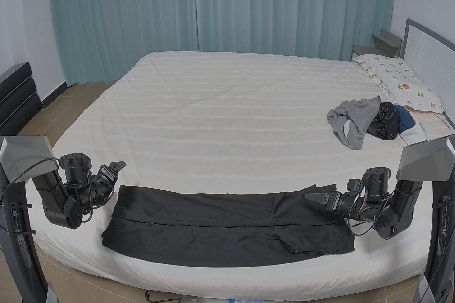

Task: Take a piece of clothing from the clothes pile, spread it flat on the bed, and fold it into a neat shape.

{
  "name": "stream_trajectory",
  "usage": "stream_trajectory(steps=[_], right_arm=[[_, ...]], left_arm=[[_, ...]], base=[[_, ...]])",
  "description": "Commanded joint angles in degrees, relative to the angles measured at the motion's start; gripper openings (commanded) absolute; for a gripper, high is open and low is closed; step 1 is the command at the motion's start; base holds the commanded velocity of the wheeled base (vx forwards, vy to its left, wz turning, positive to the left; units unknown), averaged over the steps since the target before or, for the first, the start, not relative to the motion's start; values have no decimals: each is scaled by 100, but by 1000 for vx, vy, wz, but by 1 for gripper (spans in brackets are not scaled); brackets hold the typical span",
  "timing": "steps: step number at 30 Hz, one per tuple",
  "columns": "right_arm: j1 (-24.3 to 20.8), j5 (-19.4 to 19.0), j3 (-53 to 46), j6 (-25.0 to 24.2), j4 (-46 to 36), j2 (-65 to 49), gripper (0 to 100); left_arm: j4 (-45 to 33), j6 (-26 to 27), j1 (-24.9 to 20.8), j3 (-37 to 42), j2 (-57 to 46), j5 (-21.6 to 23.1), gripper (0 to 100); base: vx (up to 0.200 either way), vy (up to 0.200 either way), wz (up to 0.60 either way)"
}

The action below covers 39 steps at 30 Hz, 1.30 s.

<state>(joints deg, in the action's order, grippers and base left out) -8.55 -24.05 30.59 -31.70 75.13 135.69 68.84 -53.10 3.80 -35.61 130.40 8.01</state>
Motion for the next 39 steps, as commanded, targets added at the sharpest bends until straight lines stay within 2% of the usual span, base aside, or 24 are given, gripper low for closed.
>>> stream_trajectory(steps=[1,3,4,15,22,33,34,39], right_arm=[[37,6,26,67,28,186,100],[46,6,18,76,37,186,100],[46,6,18,76,37,186,0],[195,6,-439,366,221,36,0],[248,-3,-870,375,793,-43,0],[336,-29,-905,366,793,-105,0],[336,-29,-905,366,793,-105,100],[345,-100,-853,76,819,-351,100]], left_arm=[[24,-7,-2,-16,73,-1,100],[24,-7,-2,10,64,-1,100],[24,-7,-2,10,64,-1,100],[15,2,50,-16,99,-10,100],[33,-7,50,-131,240,-1,100],[51,-7,24,-262,354,25,100],[51,-7,24,-262,354,25,100],[51,2,-20,-306,354,43,100]], base=[[0,0,0],[0,0,0],[0,0,0],[0,0,0],[0,0,0],[0,0,0],[0,0,0],[0,0,0]])
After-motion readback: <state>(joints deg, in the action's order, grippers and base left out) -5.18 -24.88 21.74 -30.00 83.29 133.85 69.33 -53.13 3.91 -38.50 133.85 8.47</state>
